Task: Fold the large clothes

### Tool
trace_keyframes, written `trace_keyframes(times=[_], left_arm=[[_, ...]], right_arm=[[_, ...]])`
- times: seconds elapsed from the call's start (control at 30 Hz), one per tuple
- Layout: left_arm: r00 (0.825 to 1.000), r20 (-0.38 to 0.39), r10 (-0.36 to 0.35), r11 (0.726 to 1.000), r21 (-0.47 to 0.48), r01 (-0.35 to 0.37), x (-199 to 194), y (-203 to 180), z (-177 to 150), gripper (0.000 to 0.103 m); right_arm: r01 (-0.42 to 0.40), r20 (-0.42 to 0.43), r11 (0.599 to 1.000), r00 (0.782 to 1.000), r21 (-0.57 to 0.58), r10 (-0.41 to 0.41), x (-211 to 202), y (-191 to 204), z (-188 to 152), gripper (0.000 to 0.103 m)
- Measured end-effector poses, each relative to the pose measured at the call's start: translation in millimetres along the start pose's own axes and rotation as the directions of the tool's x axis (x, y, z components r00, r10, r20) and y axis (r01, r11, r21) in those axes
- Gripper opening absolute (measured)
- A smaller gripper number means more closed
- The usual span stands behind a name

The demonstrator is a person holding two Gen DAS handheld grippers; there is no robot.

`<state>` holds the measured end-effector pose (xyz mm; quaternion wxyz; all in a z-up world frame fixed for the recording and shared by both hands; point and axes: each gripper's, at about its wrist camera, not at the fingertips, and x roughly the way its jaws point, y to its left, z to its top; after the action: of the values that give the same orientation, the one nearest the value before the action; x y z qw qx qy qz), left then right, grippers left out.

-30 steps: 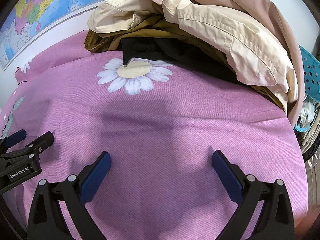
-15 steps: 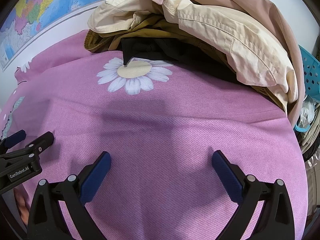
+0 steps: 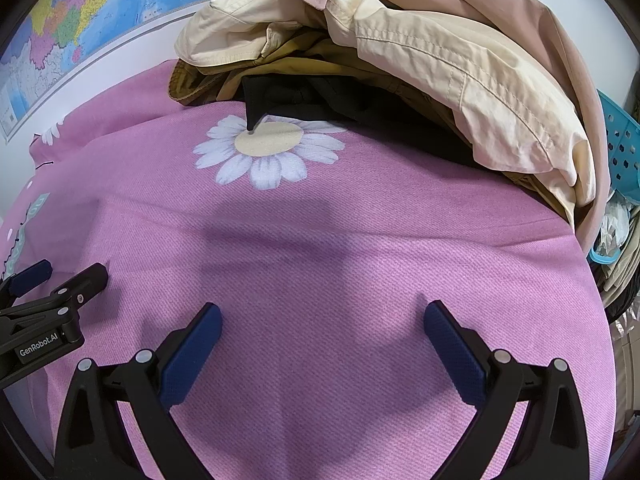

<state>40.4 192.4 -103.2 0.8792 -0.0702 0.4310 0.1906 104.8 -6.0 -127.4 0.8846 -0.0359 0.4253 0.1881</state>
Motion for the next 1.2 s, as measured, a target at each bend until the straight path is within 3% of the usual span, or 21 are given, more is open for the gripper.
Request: trace_keyframes(times=[1.2], left_arm=[[1.000, -0.001, 0.009, 1.000, 0.005, -0.009, 0.9, -3.6, -1.4, 0.098]], right_arm=[[0.026, 0.023, 1.000, 0.999, 0.006, -0.026, -7.8, 0.0, -1.7, 0.097]])
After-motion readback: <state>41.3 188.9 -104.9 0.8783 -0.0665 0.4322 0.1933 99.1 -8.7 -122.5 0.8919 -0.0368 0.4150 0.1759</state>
